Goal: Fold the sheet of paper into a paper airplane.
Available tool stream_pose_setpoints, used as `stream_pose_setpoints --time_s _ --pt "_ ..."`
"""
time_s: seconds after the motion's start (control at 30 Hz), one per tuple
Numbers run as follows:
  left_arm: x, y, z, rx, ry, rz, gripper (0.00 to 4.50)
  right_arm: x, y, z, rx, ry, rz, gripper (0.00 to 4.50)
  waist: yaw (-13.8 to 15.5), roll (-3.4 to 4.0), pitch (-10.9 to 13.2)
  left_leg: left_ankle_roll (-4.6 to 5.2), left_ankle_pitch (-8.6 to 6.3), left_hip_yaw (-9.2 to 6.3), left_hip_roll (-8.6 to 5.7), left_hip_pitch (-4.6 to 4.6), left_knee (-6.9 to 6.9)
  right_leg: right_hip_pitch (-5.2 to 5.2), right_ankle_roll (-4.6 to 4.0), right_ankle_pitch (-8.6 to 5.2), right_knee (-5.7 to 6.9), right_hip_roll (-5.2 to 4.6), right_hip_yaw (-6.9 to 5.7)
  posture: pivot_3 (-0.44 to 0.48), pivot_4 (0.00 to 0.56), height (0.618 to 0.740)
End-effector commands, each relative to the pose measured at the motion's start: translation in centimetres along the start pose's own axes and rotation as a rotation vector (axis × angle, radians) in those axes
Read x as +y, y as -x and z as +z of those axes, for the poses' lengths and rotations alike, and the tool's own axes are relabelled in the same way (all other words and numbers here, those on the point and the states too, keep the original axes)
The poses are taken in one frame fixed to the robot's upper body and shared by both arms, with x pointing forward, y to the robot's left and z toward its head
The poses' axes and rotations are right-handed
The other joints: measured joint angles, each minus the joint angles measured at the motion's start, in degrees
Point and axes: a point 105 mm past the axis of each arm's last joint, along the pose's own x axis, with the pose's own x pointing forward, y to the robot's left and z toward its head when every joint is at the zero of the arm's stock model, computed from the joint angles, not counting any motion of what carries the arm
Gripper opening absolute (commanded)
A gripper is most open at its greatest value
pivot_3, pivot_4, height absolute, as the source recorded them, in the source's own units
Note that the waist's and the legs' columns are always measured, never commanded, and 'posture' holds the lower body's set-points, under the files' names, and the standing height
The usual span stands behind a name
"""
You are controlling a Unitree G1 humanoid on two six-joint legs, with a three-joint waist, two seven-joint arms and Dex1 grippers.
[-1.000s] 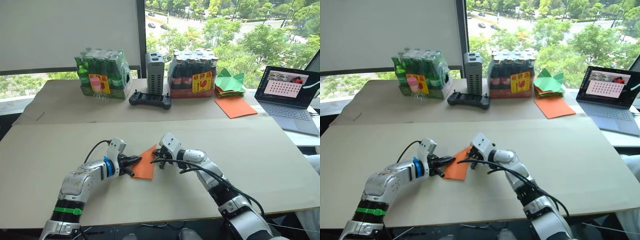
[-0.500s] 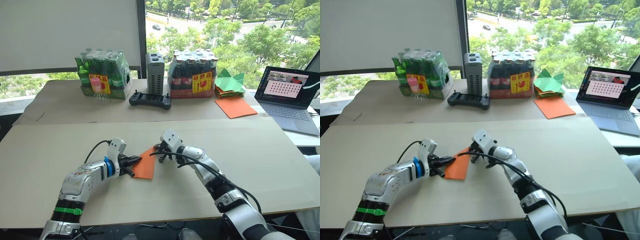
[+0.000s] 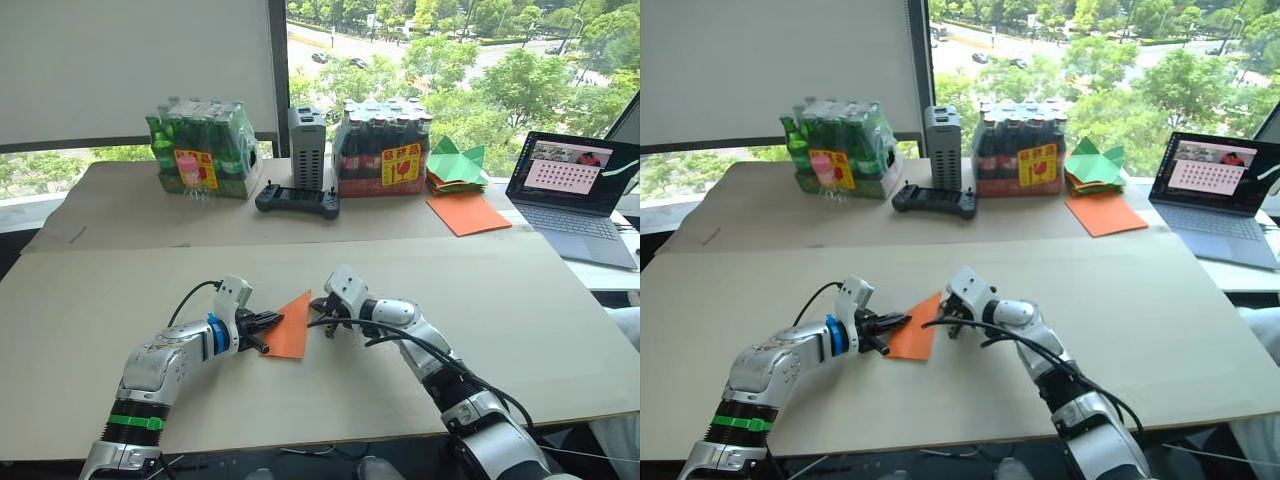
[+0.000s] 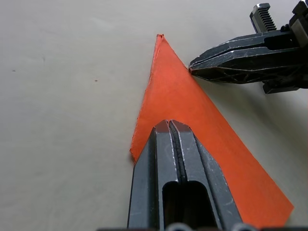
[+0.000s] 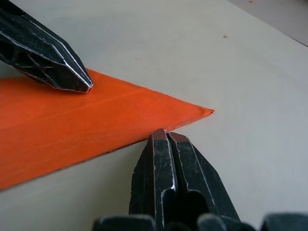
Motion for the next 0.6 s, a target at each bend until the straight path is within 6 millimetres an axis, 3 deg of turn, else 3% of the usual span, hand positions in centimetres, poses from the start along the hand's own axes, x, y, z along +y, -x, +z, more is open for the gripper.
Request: stream_pose_setpoints --time_s 0.03,0.37,0.6 --pt "0.2 -0.3 -1.6 0.06 0.034 0.017 0.02 2.1 -0.6 -2.0 0.068 -0.054 0.069 0.0 -0.13 0.0 0.0 0.0 0.0 0.0 0.0 0.0 0.0 0.0 0.0 0.0 0.0 0.0 0.0 0.0 0.15 0.74" --pt "0.2 -0.3 -1.6 0.058 0.034 0.018 0.02 -1.3 -0.3 1.9 -0.051 -0.009 -0.103 0.0 -0.25 -0.01 0.01 0.0 0.0 0.0 0.0 -0.02 0.0 -0.1 -0.01 0.0 0.15 0.01 0.02 0.0 0.15 0.74" --pt "0.2 -0.3 -1.7 0.062 0.034 0.018 0.02 0.3 -0.4 3.0 -0.093 -0.002 -0.029 0.0 -0.18 -0.01 0.03 -0.01 0.0 0.0 -0.01 -0.11 0.0 -0.15 -0.01 0.0 0.09 0.0 0.02 0.0 0.15 0.74"
